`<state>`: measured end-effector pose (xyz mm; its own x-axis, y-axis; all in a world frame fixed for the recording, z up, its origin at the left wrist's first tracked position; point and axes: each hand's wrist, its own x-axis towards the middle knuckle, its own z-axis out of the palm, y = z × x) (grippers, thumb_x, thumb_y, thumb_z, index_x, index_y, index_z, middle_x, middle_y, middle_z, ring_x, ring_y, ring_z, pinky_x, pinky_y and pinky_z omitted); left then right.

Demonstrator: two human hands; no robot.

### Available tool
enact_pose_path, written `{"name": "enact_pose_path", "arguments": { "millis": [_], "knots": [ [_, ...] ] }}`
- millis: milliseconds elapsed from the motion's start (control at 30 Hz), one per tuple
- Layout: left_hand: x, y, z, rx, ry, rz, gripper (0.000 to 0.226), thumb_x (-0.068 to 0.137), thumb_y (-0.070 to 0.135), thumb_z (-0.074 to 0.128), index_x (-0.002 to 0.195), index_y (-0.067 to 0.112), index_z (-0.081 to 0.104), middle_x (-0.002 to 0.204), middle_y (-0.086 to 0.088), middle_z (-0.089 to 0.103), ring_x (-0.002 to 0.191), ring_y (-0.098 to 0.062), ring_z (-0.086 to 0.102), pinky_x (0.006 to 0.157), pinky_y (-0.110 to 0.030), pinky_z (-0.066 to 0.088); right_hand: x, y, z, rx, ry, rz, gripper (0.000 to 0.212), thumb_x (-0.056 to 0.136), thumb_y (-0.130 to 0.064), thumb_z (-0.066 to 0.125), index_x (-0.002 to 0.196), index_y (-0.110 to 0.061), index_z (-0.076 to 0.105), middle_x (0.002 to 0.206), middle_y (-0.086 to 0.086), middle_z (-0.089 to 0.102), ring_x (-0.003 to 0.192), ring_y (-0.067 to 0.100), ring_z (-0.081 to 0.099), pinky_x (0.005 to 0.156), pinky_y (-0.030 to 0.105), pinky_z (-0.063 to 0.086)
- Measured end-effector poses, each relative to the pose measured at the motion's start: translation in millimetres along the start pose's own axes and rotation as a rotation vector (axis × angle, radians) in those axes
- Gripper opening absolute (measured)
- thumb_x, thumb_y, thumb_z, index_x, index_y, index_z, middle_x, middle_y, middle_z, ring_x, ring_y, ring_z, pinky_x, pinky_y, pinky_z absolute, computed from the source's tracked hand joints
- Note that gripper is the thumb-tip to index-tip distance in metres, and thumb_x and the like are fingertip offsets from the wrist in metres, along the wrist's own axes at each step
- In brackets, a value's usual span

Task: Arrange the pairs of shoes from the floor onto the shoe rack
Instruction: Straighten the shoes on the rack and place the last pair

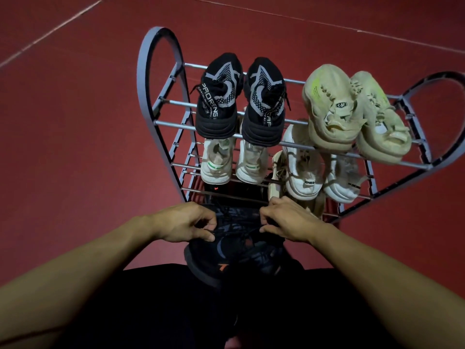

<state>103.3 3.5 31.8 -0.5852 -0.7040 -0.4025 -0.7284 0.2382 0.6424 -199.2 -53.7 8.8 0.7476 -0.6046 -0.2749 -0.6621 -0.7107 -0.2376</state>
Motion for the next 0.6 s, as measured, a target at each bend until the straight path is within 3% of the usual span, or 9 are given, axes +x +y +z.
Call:
{"name": "enact_pose_path", "arguments": {
  "millis": [100, 200, 333, 467, 600],
  "knots": [
    [-1.9, -6.4, 0.3, -0.015, 0.003, -0.022, 0.023, 0.090, 0.040, 0.069, 0.080, 0.028, 0.053, 0.080, -0.001, 0.061, 0.072, -0.018, 0.054, 0.065, -0.034, 0.045, -0.7, -0.5, 5.9, 0.094, 0.017, 0.065, 0.022, 0.091, -0.050, 0.055, 0.094, -0.029, 0.051, 0.089, -0.005, 0.050, 0.096, 0.016, 0.049, 0.081, 0.026, 0.035],
    [-3.0, -8.2, 0.9, -0.049, 0.012, -0.009, 0.023, 0.091, 0.038, 0.069, 0.078, 0.028, 0.053, 0.079, -0.002, 0.061, 0.070, -0.017, 0.053, 0.064, -0.031, 0.043, -2.9, 0.6, 7.6, 0.193, -0.014, 0.115, 0.025, 0.086, -0.059, 0.057, 0.097, -0.039, 0.049, 0.096, -0.008, 0.048, 0.098, 0.012, 0.045, 0.087, 0.027, 0.042],
    [-2.6, -6.9, -0.3, -0.138, 0.041, -0.005, 0.023, 0.090, 0.037, 0.070, 0.077, 0.030, 0.053, 0.077, -0.001, 0.060, 0.066, -0.006, 0.048, 0.064, -0.029, 0.043, -2.5, -1.6, 7.1, 0.190, -0.033, 0.086, 0.047, 0.076, -0.069, 0.063, 0.108, -0.037, 0.053, 0.105, -0.015, 0.055, 0.105, 0.008, 0.035, 0.088, 0.026, 0.035],
    [-2.4, -3.4, -0.5, -0.171, 0.039, 0.003, 0.021, 0.091, 0.036, 0.070, 0.079, 0.027, 0.055, 0.079, -0.003, 0.060, 0.068, -0.006, 0.048, 0.066, -0.030, 0.043, -1.3, 3.3, 9.2, 0.086, 0.018, 0.105, 0.062, 0.075, -0.072, 0.060, 0.120, -0.030, 0.055, 0.111, -0.013, 0.054, 0.101, 0.011, 0.031, 0.087, 0.029, 0.032],
    [-1.2, -4.5, 1.2, -0.179, 0.020, -0.010, 0.022, 0.090, 0.034, 0.071, 0.078, 0.027, 0.054, 0.074, 0.001, 0.057, 0.065, -0.005, 0.047, 0.064, -0.026, 0.040, -0.3, 6.9, 12.6, 0.104, 0.043, 0.050, 0.041, 0.079, -0.064, 0.063, 0.098, -0.028, 0.066, 0.096, -0.014, 0.060, 0.096, 0.010, 0.036, 0.081, 0.030, 0.033]
  ]
}}
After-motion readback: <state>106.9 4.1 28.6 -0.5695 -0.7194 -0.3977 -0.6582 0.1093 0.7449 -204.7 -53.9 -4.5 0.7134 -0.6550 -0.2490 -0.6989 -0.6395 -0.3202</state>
